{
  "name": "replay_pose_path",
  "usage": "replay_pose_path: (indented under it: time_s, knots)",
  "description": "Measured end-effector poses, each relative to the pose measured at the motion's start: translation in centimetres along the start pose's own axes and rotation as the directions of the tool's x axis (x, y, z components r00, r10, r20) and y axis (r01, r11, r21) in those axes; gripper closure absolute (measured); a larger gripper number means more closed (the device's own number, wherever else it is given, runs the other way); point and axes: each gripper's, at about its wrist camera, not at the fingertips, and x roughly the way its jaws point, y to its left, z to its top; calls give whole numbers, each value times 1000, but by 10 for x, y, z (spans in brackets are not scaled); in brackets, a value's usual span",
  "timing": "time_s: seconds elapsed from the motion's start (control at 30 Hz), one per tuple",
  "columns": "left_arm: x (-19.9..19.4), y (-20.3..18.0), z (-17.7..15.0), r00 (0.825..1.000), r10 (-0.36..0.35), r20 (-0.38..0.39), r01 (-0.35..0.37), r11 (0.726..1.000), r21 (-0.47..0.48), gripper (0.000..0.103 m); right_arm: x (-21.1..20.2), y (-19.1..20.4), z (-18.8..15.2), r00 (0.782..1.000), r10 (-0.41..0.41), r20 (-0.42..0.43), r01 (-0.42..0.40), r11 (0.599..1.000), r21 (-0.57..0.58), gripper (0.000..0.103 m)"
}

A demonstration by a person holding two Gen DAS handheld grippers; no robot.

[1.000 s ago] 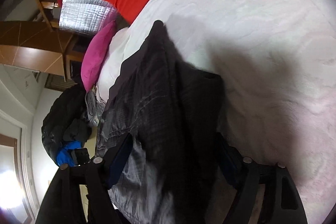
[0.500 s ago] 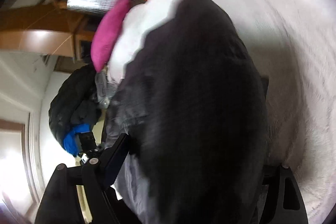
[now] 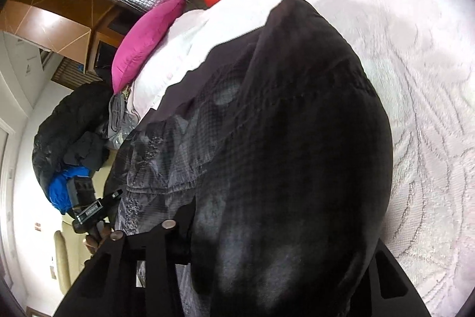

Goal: Fold large clothes

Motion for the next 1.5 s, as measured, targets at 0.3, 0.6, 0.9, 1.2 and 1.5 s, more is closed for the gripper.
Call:
replay_pose_path:
  time_s: [0.3,0.6,0.9,1.2,1.5]
  knots:
    - [-39,-30,2,994,9,107,-13,999,42,75,-26,24,0,996,-21,87,26,998,-58,62]
    - [-69,-65,-1,979,-17,203,-6,994,110,76,-64,61,1,974,-9,226,43,988,-147,65]
    - [-87,-94,3,941,-70,330,25,990,138,76,-102,72,3,933,11,360,48,987,-154,68]
    - [-23,-58,1,978,138,155,-147,988,48,75,-73,18,15,949,-25,314,34,999,-23,68]
    - [-11,0,-11,968,248,-41,-251,966,-68,38,-70,-36,15,981,-99,166,71,984,163,41]
